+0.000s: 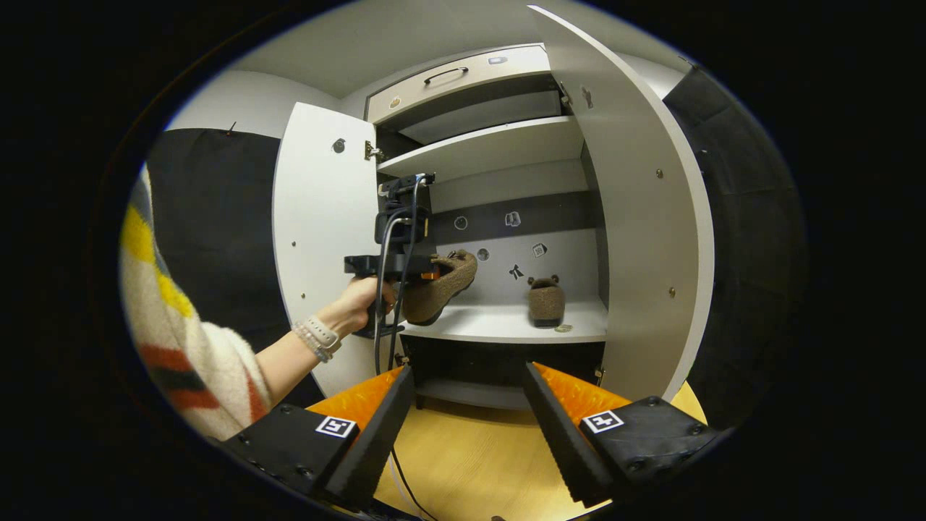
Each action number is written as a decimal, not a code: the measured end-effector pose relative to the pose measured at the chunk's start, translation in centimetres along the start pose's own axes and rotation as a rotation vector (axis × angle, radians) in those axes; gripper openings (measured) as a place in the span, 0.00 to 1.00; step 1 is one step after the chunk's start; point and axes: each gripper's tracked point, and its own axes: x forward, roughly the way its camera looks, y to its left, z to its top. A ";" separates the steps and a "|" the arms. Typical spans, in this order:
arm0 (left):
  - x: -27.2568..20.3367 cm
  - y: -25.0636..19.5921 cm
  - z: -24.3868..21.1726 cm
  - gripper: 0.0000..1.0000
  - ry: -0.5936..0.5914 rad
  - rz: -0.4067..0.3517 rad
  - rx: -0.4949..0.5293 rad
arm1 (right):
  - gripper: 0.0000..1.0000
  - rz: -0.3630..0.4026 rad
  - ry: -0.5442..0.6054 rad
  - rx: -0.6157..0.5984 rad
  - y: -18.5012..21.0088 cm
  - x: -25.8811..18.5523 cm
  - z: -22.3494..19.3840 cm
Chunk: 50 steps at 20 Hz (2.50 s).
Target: Grab one shoe with the right hand and put it into the shoe cabinet, grab the other shoe with the left hand and put it into the shoe cabinet; then close the right door with the right hand and the left door with the left hand.
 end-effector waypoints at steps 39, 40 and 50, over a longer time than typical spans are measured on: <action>-21.7 -2.6 1.0 1.00 -0.234 -0.323 -0.006 | 0.98 -0.120 -0.154 -0.164 -1.5 -3.9 6.5; -23.9 -2.7 0.8 1.00 -0.251 -0.347 -0.019 | 0.98 -0.150 -0.163 -0.163 -2.7 -4.9 7.0; -36.5 -2.3 0.9 0.96 -0.324 -0.419 -0.157 | 0.98 -0.341 -0.199 -0.158 -17.4 -9.9 11.4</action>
